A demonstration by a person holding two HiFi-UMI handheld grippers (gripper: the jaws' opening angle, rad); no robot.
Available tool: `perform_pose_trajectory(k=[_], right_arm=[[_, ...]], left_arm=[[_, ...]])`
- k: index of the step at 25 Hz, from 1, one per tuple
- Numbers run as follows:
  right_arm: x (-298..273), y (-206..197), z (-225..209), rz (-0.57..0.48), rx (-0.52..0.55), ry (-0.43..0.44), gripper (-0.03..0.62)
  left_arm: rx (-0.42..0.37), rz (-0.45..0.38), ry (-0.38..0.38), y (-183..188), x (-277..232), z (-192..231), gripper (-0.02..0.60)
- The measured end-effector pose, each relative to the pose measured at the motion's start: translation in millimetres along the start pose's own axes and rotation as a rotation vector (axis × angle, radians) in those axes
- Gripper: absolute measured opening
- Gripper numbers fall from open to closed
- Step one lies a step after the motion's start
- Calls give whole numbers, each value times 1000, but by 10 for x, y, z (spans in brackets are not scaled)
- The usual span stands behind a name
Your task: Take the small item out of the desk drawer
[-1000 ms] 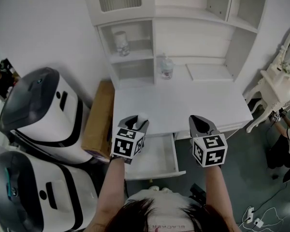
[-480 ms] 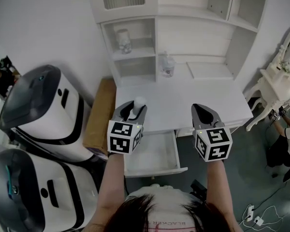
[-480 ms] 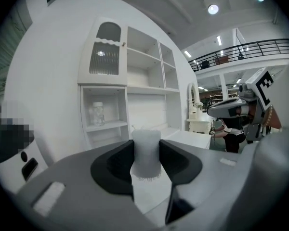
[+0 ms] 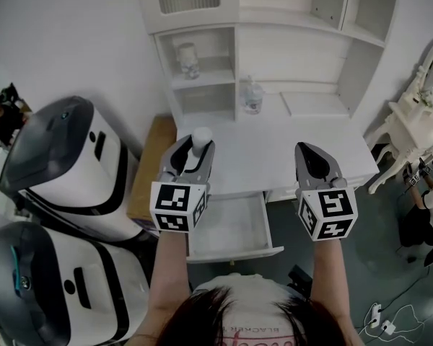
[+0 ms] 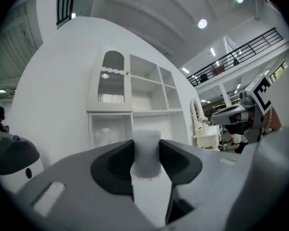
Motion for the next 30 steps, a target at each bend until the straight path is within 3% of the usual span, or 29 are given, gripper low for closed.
perform_pose_trajectory(k=[11, 30], right_arm=[[157, 263, -28, -113, 29, -41, 0], [174, 391, -27, -172, 55, -33, 0]], left_arm=[[-32, -135, 77, 281, 184, 73, 178], [-20, -184, 132, 488, 271, 151, 178]])
Point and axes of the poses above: the fingertips, and each gripper's own axes: x backward along the fingers, z to its left, y out of its top, the point moved 8 cm from there along x, backward along the fingers, and after that the axes turned 1 degree about y, right-handed, at the moved point
